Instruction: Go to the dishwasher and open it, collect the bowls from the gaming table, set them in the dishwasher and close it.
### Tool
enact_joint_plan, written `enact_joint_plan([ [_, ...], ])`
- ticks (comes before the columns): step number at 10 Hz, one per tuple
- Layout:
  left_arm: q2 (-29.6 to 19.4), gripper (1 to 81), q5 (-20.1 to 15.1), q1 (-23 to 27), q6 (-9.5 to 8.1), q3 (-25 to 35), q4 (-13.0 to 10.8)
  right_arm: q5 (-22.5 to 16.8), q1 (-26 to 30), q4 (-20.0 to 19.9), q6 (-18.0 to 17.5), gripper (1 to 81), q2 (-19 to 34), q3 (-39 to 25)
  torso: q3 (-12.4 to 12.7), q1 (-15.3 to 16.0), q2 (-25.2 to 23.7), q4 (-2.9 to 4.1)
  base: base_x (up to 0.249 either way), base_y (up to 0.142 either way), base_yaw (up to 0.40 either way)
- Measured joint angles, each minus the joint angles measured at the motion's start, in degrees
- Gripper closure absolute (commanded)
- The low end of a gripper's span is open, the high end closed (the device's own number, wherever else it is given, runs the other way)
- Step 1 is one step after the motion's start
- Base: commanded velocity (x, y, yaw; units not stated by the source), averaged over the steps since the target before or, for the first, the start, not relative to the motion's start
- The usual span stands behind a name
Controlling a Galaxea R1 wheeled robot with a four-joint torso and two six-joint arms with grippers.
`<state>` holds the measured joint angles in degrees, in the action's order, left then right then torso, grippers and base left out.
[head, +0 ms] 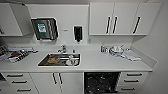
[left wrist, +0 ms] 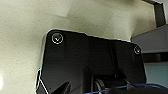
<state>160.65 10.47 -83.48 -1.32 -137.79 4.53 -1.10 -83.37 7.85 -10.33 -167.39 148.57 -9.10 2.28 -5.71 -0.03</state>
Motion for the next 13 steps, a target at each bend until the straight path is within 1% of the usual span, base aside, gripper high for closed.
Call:
enact_joint_plan([
  [1,0.0,1.0,-0.1,-0.1,0.00,0.0,0.0,0.0,0.0,0.0,0.0,1.0,0.0,0.0,1.1,-0.6,1.6,0.00,0.000,0.000,0.000],
  [3,0.0,1.0,0.0,0.1,0.00,0.0,0.0,0.0,0.1,0.0,0.0,1.0,0.0,0.1,4.3,-1.0,3.8,0.00,0.000,0.000,0.000],
  [5,0.0,1.0,0.2,0.4,0.00,0.0,0.0,0.2,0.7,0.0,0.0,1.0,0.0,0.1,5.4,-1.5,4.5,0.00,0.000,0.000,0.000],
  [7,0.0,1.0,-0.1,-0.3,0.00,0.0,0.0,0.0,0.0,0.0,0.0,1.0,0.0,0.1,5.3,-1.6,4.5,0.00,0.000,0.000,0.000],
  [11,0.1,1.0,0.0,0.0,0.00,0.0,0.0,0.0,0.2,0.0,0.0,1.0,0.0,0.2,5.3,-1.7,4.5,0.00,0.000,0.000,0.000],
  [13,0.5,1.0,0.0,0.0,0.00,0.0,0.0,0.0,0.2,0.0,0.0,1.0,-0.7,1.7,5.3,-1.7,4.6,0.00,0.000,0.000,0.000],
])
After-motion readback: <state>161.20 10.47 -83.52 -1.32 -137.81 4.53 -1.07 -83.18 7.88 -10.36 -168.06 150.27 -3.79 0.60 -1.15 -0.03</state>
